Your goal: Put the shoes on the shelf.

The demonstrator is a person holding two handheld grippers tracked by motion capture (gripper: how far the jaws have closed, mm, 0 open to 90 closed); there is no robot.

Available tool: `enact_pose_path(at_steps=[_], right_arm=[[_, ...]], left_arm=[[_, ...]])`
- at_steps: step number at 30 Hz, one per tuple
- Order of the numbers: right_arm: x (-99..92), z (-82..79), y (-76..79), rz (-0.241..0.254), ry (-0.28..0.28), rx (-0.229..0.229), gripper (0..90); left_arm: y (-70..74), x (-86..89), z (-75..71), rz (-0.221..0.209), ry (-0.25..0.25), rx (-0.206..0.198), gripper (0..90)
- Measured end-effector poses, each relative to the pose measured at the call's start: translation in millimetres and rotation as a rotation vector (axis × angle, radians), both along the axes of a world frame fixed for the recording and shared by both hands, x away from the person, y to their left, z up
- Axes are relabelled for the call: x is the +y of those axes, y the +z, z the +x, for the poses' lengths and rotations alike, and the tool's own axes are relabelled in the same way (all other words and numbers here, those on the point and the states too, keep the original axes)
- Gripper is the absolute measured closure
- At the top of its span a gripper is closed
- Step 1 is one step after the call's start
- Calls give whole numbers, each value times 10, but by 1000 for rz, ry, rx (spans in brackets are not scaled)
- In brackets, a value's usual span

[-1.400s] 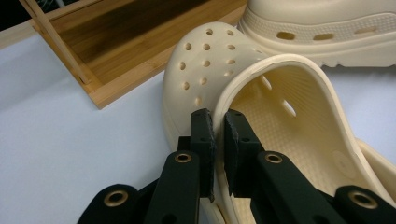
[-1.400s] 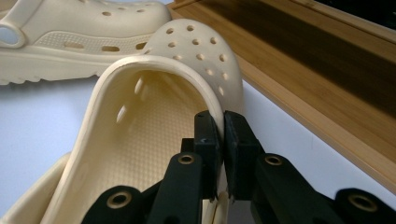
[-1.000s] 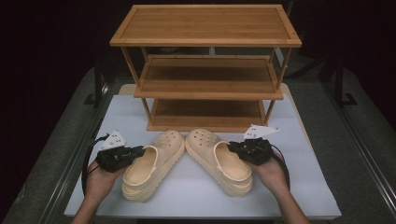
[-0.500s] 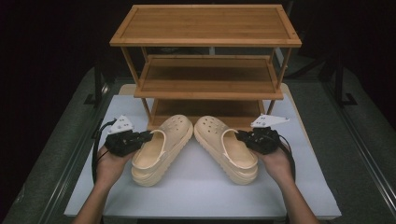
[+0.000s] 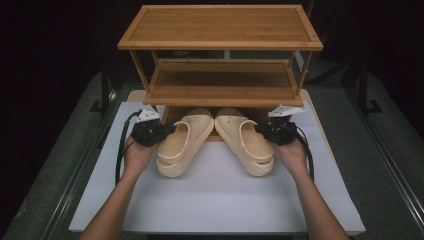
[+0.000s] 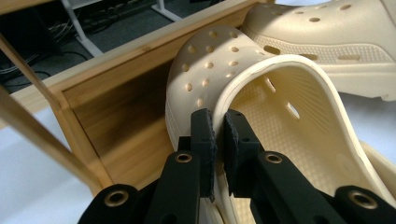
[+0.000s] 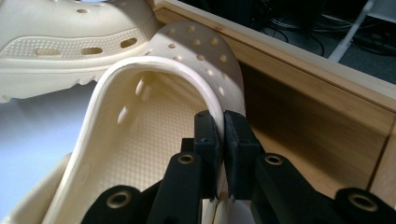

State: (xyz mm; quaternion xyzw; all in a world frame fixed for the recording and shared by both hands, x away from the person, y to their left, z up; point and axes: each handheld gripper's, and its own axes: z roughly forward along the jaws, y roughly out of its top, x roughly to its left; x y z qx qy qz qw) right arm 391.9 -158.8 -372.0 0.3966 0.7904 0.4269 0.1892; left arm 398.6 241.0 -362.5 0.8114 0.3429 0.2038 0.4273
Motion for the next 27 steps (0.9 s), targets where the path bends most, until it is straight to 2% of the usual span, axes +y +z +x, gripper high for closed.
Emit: enact_pose_path(at_steps=[6,11,14,18,22,27], right_arm=[[13,168,-39,-24,-36,-15,842],[15,235,-82,-44,-67,-25,842],[0,282,-114,-49,-84,-28,842],[-16,330,-146,-45,-109,-41,841],[1,355,-161,-62,-130,-62,841],[36,357,-177,-70,-138,-75,840]], left_arm=[[-54,-132,149,3,29,-17,834],[-120,-288,236,51,46,-41,834],[-156,-350,293,58,62,-47,834],[-204,-425,354,64,81,-57,834],[-231,-505,403,70,95,-75,834],[-257,-573,414,85,91,-85,831]])
